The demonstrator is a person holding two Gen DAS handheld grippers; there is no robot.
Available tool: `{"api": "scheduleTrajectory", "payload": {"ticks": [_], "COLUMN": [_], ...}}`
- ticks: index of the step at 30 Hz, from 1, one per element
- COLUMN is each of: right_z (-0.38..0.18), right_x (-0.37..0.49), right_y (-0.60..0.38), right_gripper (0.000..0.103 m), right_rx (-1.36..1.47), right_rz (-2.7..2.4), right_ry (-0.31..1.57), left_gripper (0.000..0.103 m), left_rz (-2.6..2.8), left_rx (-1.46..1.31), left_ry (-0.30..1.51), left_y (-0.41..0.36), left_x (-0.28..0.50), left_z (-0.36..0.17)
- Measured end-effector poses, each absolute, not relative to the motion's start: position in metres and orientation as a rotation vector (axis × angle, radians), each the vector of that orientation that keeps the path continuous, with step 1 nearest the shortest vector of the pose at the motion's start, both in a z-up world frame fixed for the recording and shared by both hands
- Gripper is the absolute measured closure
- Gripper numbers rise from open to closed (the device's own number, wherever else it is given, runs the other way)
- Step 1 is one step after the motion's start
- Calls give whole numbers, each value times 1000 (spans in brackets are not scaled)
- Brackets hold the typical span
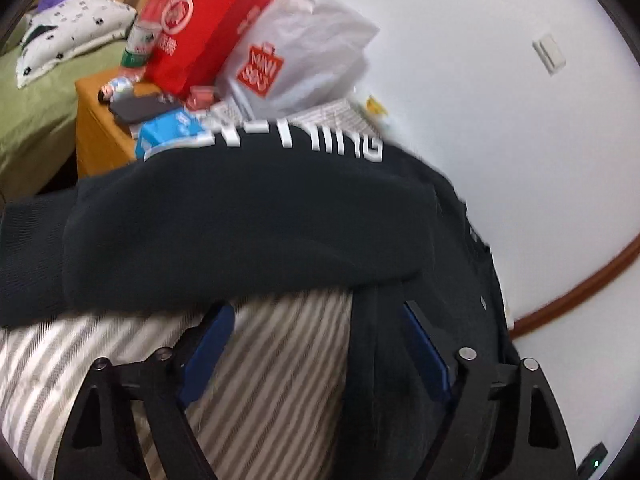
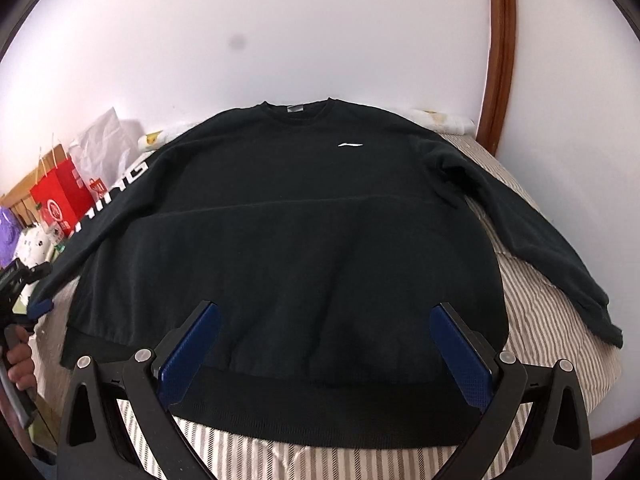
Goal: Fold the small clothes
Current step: 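Grasp the lettered sleeve with the left tool and lift it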
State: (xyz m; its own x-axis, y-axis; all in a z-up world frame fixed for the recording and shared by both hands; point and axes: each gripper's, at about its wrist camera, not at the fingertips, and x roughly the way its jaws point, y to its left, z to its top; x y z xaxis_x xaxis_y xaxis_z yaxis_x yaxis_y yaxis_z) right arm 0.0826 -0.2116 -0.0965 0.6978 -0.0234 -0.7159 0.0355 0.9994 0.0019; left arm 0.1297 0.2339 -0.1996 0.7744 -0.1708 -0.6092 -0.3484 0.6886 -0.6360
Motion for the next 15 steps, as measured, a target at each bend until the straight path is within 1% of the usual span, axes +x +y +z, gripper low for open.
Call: {"api": "scheduleTrajectory", "payload": {"ticks": [1, 3, 7, 8, 9, 11, 15], "right_z": [-97, -97, -99, -99, -100, -101, -106], "right_x": [84, 90, 101, 102, 105, 109, 116], "right_y": [-211, -209, -206, -207, -208, -212, -223], "right_gripper": [0, 0, 0, 0, 0, 0, 0], "right_rx": [6, -19, -57, -62, -66, -63, -42], "right_rz": [-37, -41, -36, -36, -34, -28, -19], "right_ry": [801, 808, 818, 820, 822, 826, 838], "left_gripper": [34, 50, 72, 83, 89, 93, 96], "left_rz": [110, 133, 243, 279, 313, 333, 312], "left_rx": [-838, -876, -865, -839, -803, -725, -590], "left_ry": [692, 707, 707, 720, 730, 733, 683], "left_y": [236, 242, 253, 253, 253, 250, 237], "left_x": [136, 146, 159, 162, 166, 174, 191], "left_z": [-200, -206, -207, -206, -204, -193, -152]}}
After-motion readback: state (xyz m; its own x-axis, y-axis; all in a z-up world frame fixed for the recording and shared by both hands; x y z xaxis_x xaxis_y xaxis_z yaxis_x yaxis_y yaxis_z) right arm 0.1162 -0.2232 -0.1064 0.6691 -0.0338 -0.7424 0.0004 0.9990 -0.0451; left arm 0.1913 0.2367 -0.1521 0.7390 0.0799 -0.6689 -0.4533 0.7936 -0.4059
